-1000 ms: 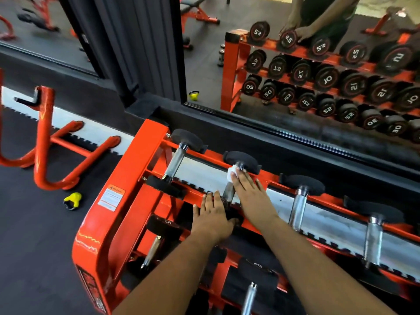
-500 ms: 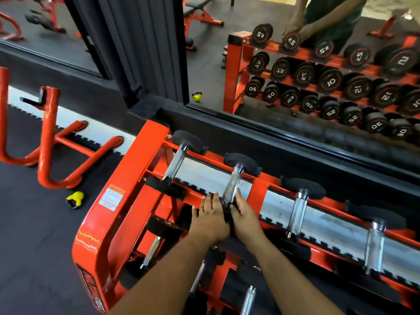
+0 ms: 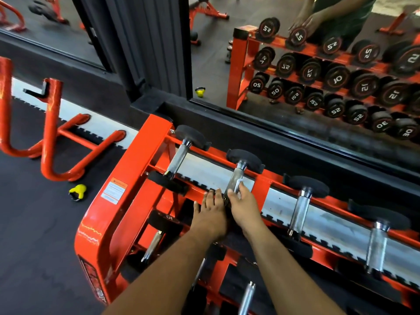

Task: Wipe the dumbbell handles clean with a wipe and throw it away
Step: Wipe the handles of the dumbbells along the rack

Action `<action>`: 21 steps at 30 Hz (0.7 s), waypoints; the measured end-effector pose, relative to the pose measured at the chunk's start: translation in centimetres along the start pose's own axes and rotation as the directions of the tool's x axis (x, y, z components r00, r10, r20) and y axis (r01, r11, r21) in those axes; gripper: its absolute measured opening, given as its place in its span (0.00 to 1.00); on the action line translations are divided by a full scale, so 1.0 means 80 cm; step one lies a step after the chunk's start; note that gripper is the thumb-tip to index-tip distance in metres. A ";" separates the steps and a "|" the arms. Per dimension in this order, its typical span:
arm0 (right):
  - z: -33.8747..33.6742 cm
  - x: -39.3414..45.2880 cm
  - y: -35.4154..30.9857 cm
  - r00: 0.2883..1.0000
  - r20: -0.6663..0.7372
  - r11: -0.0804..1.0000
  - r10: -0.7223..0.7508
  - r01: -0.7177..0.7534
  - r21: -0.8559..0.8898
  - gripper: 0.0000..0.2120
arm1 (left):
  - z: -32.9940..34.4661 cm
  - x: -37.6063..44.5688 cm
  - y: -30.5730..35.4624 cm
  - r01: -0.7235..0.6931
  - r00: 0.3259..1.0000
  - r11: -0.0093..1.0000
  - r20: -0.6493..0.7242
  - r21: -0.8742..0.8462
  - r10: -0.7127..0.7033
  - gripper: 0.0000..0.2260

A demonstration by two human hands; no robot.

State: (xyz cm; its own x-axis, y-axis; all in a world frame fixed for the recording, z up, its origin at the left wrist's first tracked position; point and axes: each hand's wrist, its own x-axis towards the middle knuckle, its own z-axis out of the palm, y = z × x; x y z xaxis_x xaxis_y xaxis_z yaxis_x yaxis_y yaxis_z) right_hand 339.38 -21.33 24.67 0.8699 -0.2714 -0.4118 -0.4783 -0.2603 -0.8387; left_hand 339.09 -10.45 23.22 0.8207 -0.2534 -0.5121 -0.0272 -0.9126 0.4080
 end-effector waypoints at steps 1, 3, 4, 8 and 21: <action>0.002 0.013 -0.007 1.000 -0.031 0.999 -0.001 0.002 0.039 0.23 | -0.001 -0.001 0.000 0.001 1.000 1.000 -0.005 -0.009 -0.001 0.44; 0.003 0.035 -0.020 0.995 -0.096 0.993 0.008 0.004 0.120 0.20 | -0.005 -0.002 0.003 0.008 1.000 1.000 0.004 -0.014 -0.008 0.44; 0.003 0.041 -0.020 0.993 -0.115 0.990 0.002 0.014 0.141 0.19 | -0.006 -0.002 0.004 0.011 1.000 1.000 0.011 -0.007 -0.011 0.44; 0.001 0.010 0.015 0.999 -0.039 0.997 0.001 0.002 0.078 0.14 | -0.003 0.001 0.002 0.021 1.000 1.000 0.016 -0.015 -0.020 0.42; -0.007 0.029 -0.017 0.957 0.064 0.795 0.283 -0.272 0.542 0.02 | -0.003 0.001 0.001 0.013 1.000 1.000 0.008 -0.012 -0.013 0.43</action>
State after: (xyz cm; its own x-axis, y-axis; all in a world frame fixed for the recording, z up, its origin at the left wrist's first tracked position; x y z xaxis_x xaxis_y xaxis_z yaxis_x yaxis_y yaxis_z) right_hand 341.95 -22.10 25.04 0.7046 -0.2742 -0.6545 -0.5515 0.3687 -0.7482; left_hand 339.30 -10.49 23.38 0.8162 -0.2445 -0.5235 -0.0097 -0.9117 0.4107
